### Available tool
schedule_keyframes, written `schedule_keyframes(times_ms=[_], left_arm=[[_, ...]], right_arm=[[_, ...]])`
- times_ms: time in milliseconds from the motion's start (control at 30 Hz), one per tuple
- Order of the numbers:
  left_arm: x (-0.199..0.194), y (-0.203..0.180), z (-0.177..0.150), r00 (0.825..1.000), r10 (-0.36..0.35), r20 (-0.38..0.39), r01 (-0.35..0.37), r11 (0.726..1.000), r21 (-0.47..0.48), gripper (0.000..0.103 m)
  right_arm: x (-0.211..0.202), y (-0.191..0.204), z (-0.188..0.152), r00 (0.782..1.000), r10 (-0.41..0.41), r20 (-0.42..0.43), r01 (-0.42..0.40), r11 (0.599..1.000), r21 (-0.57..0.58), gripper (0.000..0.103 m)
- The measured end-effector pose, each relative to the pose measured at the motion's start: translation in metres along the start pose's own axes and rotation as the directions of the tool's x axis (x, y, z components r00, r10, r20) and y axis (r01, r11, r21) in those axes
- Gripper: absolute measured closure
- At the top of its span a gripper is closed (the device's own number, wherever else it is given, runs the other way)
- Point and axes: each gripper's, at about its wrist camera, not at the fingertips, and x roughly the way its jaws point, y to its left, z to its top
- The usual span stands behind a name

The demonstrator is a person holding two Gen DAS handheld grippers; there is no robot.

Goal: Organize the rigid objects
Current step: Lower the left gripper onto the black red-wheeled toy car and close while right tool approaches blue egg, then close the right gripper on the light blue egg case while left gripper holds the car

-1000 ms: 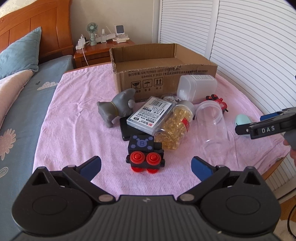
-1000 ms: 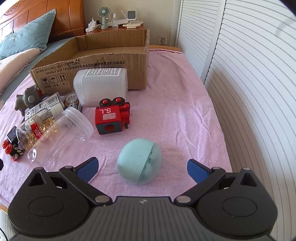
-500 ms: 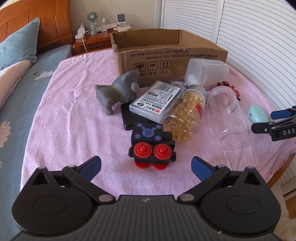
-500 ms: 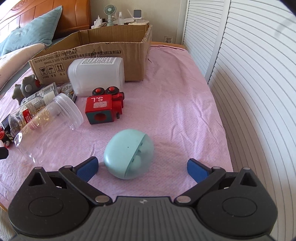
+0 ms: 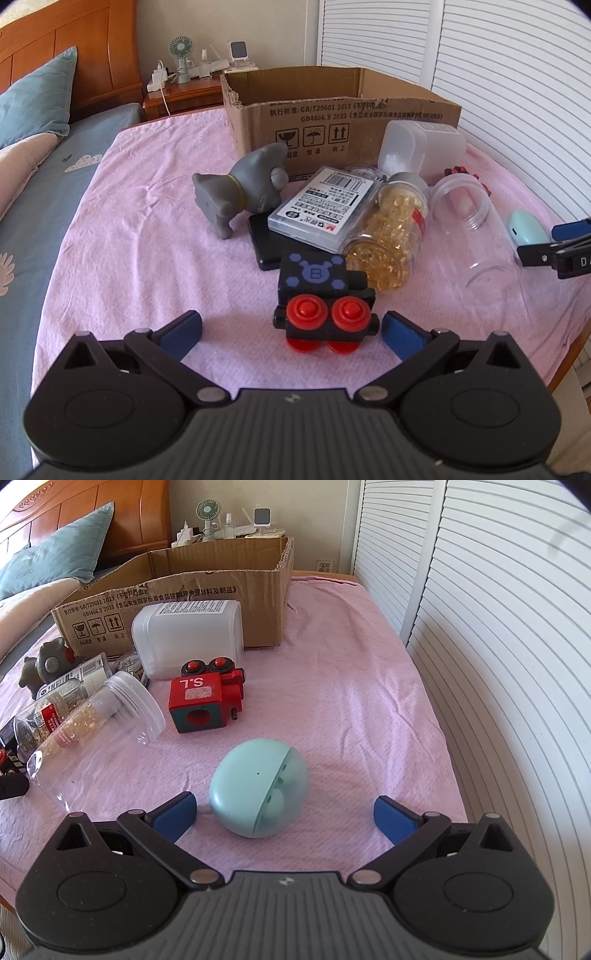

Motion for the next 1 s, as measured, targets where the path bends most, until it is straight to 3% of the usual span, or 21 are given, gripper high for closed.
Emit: schedule_keyframes(times_ms=[233,400,500,567,733,900,1000], left_arm=[[-0.004,0.025,-0.004,1.0,0.012,-0.018,-0.012,1.0,-0.009,0.0],[0.001,0.02,0.004,0.999,-0.033,-0.022,0.034,0.997,0.063,0.002],[0.004,0.014,0.01,0.997,-0.074,-0.005,0.074,0.99,0.122,0.014],[0.006,0.01,0.015,0.994,-0.107,0.001,0.105,0.981,0.161,0.029],[0.009,0.004,0.021,0.986,-0.164,-0.002,0.16,0.963,0.218,0.046],[0.01,0.004,0.022,0.986,-0.168,-0.001,0.164,0.965,0.204,0.046],[0.009,0.005,0.021,0.985,-0.172,-0.003,0.17,0.966,0.194,0.046]], right_arm=[[-0.001,0.0,-0.003,1.0,0.002,0.015,-0.002,1.0,-0.004,0.0],[-0.002,-0.001,-0.003,1.0,0.007,0.024,-0.007,1.0,-0.007,0.0],[-0.002,-0.001,-0.005,0.999,0.008,0.033,-0.008,1.0,-0.009,0.0],[-0.002,0.0,-0.005,0.999,0.008,0.036,-0.007,1.0,-0.009,0.0],[-0.002,0.001,-0.003,1.0,0.007,0.025,-0.007,1.0,-0.003,0.0],[-0.004,0.014,-0.002,0.994,0.1,0.033,-0.099,0.995,-0.033,0.001],[-0.002,0.024,0.002,0.993,0.108,0.045,-0.105,0.992,-0.066,0.006]])
